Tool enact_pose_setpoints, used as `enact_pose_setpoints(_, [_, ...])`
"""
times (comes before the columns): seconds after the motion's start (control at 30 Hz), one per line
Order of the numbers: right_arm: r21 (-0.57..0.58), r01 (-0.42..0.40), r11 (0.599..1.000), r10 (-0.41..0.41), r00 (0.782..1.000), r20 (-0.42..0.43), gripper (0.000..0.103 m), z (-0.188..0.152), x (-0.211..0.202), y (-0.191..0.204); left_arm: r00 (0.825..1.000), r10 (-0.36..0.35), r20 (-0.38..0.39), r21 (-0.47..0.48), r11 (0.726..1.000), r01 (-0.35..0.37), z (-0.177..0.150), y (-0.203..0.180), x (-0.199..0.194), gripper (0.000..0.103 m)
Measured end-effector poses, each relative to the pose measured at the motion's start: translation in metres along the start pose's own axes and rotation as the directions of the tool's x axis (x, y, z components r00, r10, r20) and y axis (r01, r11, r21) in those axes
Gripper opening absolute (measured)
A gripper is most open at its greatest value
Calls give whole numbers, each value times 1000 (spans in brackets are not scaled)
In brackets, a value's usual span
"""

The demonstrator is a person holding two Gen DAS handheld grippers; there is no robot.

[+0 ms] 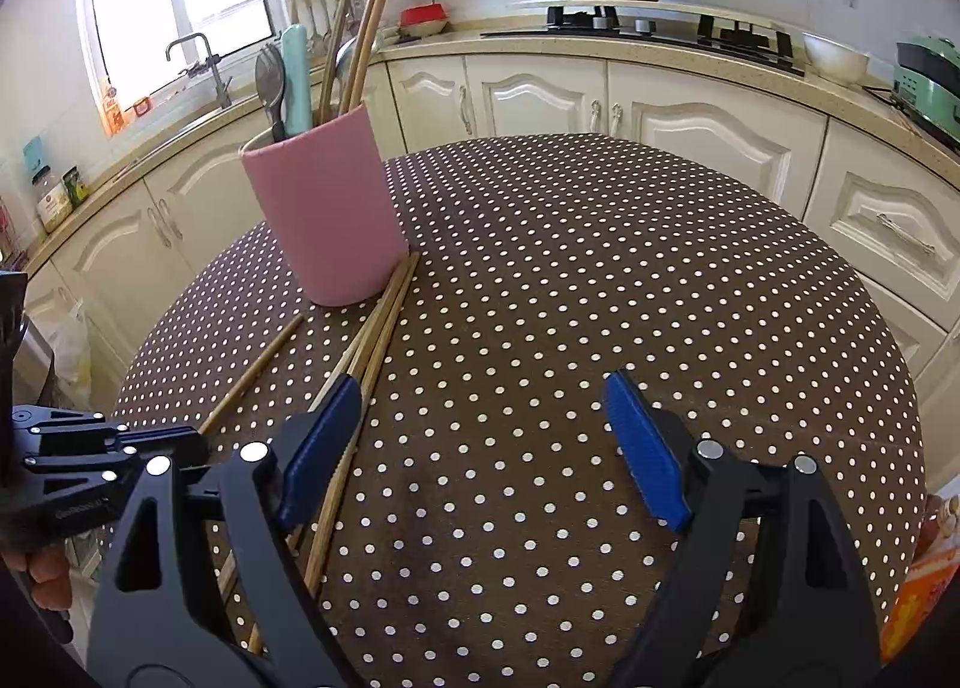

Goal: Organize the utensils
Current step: 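Grasp a chopstick with the left tool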

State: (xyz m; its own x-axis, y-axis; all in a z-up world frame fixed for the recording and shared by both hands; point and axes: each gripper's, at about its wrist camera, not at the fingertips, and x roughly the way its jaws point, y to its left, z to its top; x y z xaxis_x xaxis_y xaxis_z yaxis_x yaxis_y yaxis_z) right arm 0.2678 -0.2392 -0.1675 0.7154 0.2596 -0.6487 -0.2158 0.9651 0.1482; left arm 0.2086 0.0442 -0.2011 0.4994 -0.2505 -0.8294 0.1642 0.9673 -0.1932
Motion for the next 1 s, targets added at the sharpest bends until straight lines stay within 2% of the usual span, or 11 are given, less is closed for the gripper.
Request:
enact_pose_setpoints(0.17, [-45, -48, 998, 46, 998, -48, 82, 3, 10, 15, 1000, 23, 2, -50, 998, -23, -10, 15, -10, 5])
enact_pose_setpoints(0.33, [-93, -87, 992, 76, 989, -123, 82, 3, 26, 32, 999, 38, -5, -38, 999, -38, -3, 10, -7, 5])
enact_pose_setpoints(0.47, [-118, -82, 990, 58, 979, -195, 82, 1, 41, 36, 999, 40, -20, -19, 999, -40, 9, 3, -1, 6])
enact_pose_setpoints(0.67, [-158, -64, 985, 27, 973, -230, 81, 3, 50, 38, 998, 45, -34, 2, 999, -45, 23, -2, 10, 8])
enact_pose_setpoints(0.8, [-172, -60, 983, 16, 969, -248, 79, 6, 52, 37, 999, 24, -43, 22, 999, -23, 32, -6, 16, 23])
enact_pose_setpoints(0.97, [-176, -50, 983, 3, 966, -259, 76, 6, 51, 33, 998, 53, -38, 50, 997, -52, 35, -12, 19, 23])
enact_pose_setpoints(1.0, [-176, -47, 983, 0, 965, -261, 76, 5, 49, 32, 998, 54, -34, 44, 998, -53, 35, -12, 19, 19])
